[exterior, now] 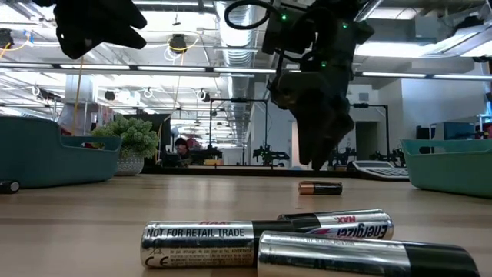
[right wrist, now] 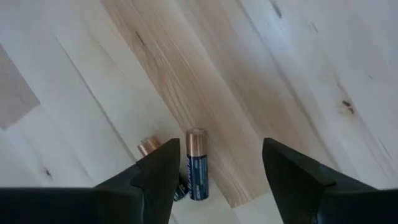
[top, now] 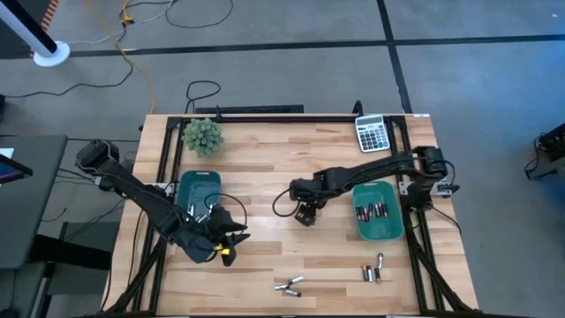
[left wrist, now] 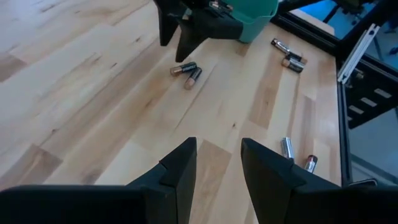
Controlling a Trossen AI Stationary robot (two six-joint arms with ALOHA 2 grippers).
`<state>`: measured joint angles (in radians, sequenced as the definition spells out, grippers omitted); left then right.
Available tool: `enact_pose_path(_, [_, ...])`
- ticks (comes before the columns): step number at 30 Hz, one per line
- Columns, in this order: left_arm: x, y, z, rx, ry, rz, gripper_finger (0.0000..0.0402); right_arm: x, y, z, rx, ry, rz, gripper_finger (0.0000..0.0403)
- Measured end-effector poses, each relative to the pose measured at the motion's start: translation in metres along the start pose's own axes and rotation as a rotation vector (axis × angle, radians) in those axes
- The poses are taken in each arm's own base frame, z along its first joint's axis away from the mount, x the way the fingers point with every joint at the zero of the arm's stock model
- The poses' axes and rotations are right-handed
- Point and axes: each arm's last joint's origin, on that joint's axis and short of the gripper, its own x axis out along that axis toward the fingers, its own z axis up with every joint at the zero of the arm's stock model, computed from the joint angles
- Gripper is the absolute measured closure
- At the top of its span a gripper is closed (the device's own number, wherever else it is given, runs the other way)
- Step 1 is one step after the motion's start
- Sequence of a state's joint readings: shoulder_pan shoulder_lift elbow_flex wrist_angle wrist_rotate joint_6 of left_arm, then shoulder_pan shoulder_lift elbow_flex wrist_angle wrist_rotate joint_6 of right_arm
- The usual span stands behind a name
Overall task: Sort batteries
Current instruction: Put the black battery into the green bin
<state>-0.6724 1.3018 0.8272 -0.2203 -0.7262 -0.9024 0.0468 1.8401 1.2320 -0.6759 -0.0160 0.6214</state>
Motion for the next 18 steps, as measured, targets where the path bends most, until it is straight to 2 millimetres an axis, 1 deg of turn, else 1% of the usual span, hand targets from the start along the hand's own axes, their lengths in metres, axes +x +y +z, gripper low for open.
enact_pose_path(4, [0.0, 0.0, 0.0, 0.02, -0.003, 0.005, 0.0278, 0.01, 0.004, -0.004, -0.056, 0.02, -0.011, 0.0165])
enact_pose_path(10, [0.0, 0.001, 0.0, 0.031, -0.003, 0.014, 0.0278, 0.026, 0.008, -0.01, -0.081, 0.067, -0.038, 0.0172])
enact_pose_path(15, [0.0, 0.002, 0.0, 0.033, -0.004, 0.02, 0.0278, 0.035, 0.007, -0.013, -0.094, 0.1, -0.075, 0.0174])
enact_pose_path(18, [0.0, 0.001, 0.0, 0.031, -0.006, 0.019, 0.0278, 0.041, 0.006, -0.013, -0.094, 0.11, -0.09, 0.019])
